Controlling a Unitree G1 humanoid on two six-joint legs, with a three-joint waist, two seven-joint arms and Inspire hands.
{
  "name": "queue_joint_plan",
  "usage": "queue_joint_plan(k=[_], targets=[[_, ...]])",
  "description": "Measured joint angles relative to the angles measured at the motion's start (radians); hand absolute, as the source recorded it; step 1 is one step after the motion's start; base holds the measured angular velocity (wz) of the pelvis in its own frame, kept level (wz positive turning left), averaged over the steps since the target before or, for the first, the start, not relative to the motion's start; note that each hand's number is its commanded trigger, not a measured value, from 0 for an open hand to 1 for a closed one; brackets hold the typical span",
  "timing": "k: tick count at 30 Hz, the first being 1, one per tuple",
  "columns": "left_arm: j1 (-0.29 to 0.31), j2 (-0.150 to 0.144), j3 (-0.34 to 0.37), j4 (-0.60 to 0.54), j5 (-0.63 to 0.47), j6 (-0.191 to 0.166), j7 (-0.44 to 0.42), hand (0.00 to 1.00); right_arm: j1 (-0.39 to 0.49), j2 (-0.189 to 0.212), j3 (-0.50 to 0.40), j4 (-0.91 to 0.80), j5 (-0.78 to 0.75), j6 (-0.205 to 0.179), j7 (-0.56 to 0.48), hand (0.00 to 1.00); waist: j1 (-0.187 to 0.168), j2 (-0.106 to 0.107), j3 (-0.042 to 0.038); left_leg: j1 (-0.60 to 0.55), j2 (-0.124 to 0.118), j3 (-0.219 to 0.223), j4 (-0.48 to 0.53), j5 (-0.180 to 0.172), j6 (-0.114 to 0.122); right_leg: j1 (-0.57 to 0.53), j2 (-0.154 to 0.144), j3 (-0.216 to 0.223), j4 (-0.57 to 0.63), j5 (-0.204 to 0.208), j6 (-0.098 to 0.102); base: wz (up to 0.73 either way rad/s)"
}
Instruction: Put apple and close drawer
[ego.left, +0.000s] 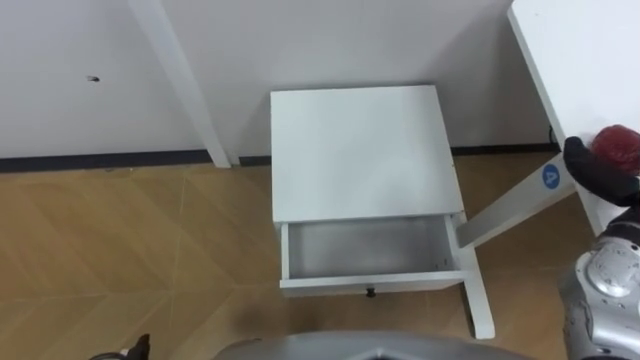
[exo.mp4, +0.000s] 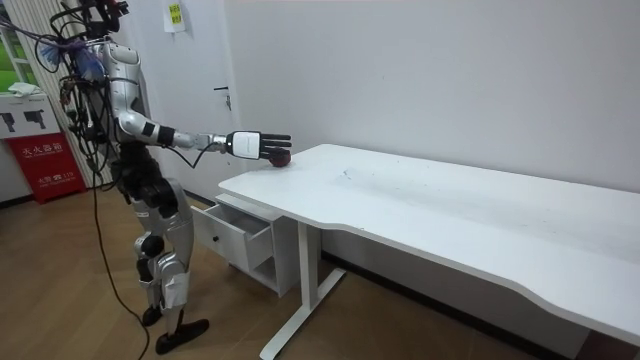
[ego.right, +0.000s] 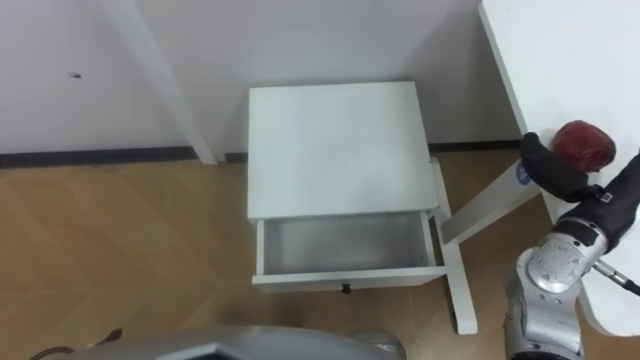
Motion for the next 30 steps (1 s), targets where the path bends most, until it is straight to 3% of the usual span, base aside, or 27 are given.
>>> queue_joint_plan(k=[5,13,21,22,23,24,30], targets=[[0.005,0.0,0.0,0.0,0.002,0.014,0.0,0.0,0.0,0.0,0.0,0.017,-0.001,0.033,0.049,0.0,0.002,-0.005,0.0031,0.008,-0.006,-0.005,0.0,0.0,0.0,0.014,0.0,-0.001,-0.001,0.0,0.0,0.03],[0.011,-0.001,0.01,-0.001,0.02,0.071,-0.019,0.0,-0.002,-0.001,-0.001,0.02,-0.001,0.067,0.103,0.0,0.002,-0.012,0.0048,-0.001,-0.004,-0.017,0.006,0.0,0.0,0.016,-0.001,-0.012,0.0,0.0,0.0,0.05],[0.008,0.002,0.022,-0.001,0.04,0.082,-0.021,0.0,-0.099,-0.026,-0.04,0.15,0.015,0.076,0.13,0.0,0.0,-0.018,0.0046,-0.001,-0.005,-0.029,0.006,0.0,0.0,0.026,-0.002,-0.024,-0.001,0.0,0.0,0.03],[0.008,0.002,0.022,-0.001,0.04,0.082,-0.021,0.0,-0.101,-0.026,-0.041,0.15,0.015,0.076,0.132,0.1,0.0,-0.018,0.0047,-0.001,-0.005,-0.029,0.006,0.0,0.0,0.026,-0.002,-0.024,-0.001,0.0,0.0,0.0],[0.008,0.002,0.023,-0.001,0.041,0.083,-0.021,0.0,-0.102,-0.026,-0.041,0.151,0.015,0.076,0.133,0.81,0.0,-0.017,0.0045,-0.001,-0.006,-0.03,0.006,0.0,0.0,0.026,-0.002,-0.024,-0.001,0.0,0.0,0.0],[0.009,0.002,0.023,-0.001,0.042,0.085,-0.021,0.0,-0.102,-0.026,-0.041,0.151,0.014,0.076,0.133,1.0,0.001,-0.017,0.0043,0.0,-0.007,-0.031,0.006,0.0,0.0,0.026,-0.001,-0.024,-0.001,0.0,0.0,0.0],[0.01,0.0,0.065,-0.005,0.102,0.096,-0.026,0.0,-0.128,-0.031,-0.092,0.198,-0.003,0.077,0.132,1.0,0.003,-0.02,0.0036,0.002,-0.007,-0.031,0.011,0.0,0.0,0.028,-0.002,-0.023,-0.001,0.0,0.0,0.0]])
